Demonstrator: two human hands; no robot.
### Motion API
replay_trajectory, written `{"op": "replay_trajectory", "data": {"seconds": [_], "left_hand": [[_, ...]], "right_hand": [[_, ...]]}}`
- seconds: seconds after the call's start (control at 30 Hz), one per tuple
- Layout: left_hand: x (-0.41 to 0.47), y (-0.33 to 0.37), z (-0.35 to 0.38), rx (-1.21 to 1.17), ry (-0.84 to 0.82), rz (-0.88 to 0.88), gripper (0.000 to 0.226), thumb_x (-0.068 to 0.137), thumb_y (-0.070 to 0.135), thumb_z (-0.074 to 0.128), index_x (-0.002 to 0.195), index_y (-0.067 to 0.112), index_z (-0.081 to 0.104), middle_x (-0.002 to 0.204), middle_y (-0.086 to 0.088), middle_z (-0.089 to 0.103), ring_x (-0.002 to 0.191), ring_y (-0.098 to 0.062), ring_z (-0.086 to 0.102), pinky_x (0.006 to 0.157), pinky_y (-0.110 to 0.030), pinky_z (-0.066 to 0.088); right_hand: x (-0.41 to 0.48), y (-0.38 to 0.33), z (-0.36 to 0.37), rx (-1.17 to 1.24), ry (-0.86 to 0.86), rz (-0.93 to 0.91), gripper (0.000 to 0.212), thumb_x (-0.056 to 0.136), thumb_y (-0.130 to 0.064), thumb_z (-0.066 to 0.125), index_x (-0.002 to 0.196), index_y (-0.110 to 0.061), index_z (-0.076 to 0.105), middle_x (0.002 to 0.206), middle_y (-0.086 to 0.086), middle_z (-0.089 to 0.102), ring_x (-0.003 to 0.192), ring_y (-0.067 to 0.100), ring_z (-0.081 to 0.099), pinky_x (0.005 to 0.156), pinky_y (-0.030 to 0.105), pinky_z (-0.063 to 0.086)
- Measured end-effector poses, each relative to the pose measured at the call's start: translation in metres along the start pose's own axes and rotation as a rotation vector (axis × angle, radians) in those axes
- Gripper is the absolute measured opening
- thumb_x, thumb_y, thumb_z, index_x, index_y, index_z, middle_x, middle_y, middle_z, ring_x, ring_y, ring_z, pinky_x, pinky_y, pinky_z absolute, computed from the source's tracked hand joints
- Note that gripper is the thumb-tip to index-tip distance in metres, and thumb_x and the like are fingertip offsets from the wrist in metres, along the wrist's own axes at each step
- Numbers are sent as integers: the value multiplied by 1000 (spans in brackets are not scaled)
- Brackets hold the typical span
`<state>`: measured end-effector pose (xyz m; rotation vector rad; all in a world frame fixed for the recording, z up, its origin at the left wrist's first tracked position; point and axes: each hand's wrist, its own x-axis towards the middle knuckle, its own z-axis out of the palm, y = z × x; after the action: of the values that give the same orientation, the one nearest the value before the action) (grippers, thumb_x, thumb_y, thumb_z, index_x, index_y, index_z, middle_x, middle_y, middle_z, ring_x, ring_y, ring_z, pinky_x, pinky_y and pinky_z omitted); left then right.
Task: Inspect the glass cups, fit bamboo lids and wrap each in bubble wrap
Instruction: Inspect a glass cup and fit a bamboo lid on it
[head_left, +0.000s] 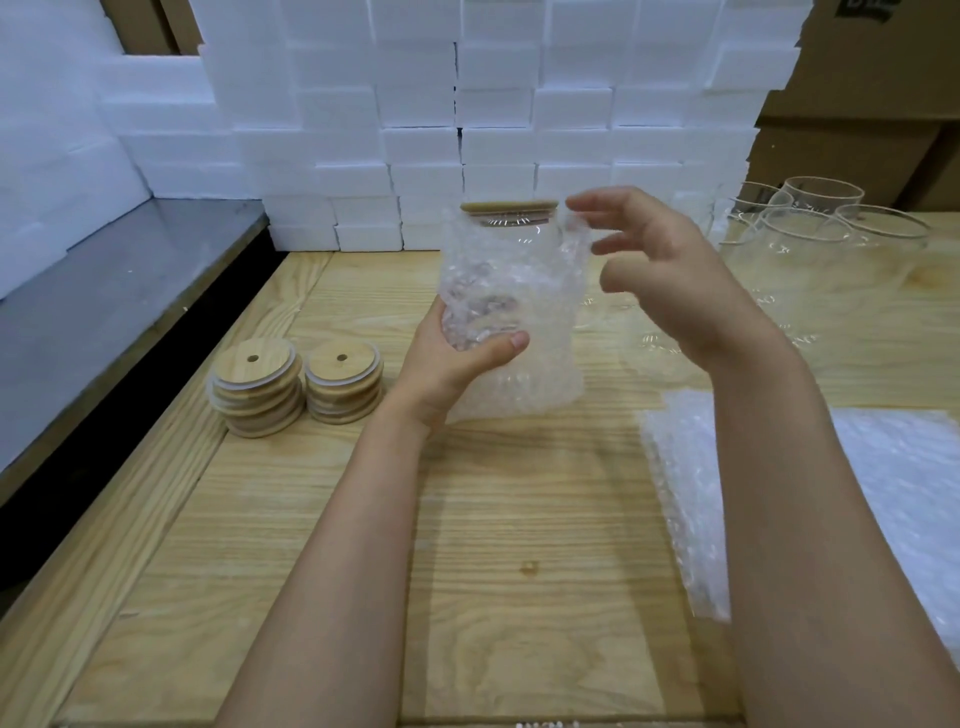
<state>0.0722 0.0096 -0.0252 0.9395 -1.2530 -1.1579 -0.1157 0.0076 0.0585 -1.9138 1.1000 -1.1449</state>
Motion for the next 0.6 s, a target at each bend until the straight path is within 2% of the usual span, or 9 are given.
{"op": "replay_trajectory", "data": {"seconds": [0.1,0.17,0.27,0.37,0.43,0.47,0.53,0.6], "left_hand": [[-1,0,1,16,-19,-7,83,51,23,82,126,7,51,108,-3,69,102,-18,67,84,-31,55],[-1,-1,0,35,-16,-10,86,54,16,83,131,8,47,108,0,69,102,-15,68,84,-29,54],[-2,-1,0,34,-49,-3,83,62,8,75,137,15,41,117,-5,63,100,-8,67,83,-24,53],[-2,-1,1,14,-52,-2,87,63,8,72,142,16,37,125,-13,59,104,-14,67,81,-22,54],[-2,-2,2,5,-29,8,88,62,8,72,142,16,36,123,-14,59,110,-23,64,84,-25,55],[-2,-2,3,4,-16,15,88,63,8,72,142,17,36,123,-14,59,113,-24,62,87,-28,55],[-1,-1,4,-15,20,20,87,63,11,74,140,23,36,127,-14,57,119,-26,58,93,-41,53],[1,0,6,-16,79,48,87,63,15,76,139,27,35,130,-15,55,121,-25,57,95,-45,52]], "right_hand": [[2,5,5,-170,109,-57,31,85,-11,60,94,-40,56,98,-3,51,83,6,49,69,20,38],[5,4,10,-150,175,-93,28,88,-10,59,83,-36,54,82,-1,49,70,9,45,64,20,38],[6,0,9,-46,344,-106,25,90,-10,58,79,-31,51,67,-4,49,62,7,45,60,18,40],[8,0,9,73,522,-41,19,89,-16,62,80,-28,50,72,-6,54,69,13,52,70,34,48],[8,0,12,107,552,14,19,88,-15,62,81,-28,50,74,-3,55,70,19,54,74,40,50],[8,-1,13,122,553,30,19,87,-11,60,80,-27,52,72,-2,55,67,19,54,71,40,50],[5,-3,16,171,517,46,16,80,-6,54,73,-20,58,64,-1,55,57,13,53,57,31,48],[5,-4,21,126,419,86,14,74,-11,51,69,-15,63,58,1,59,51,11,55,52,25,48]]}}
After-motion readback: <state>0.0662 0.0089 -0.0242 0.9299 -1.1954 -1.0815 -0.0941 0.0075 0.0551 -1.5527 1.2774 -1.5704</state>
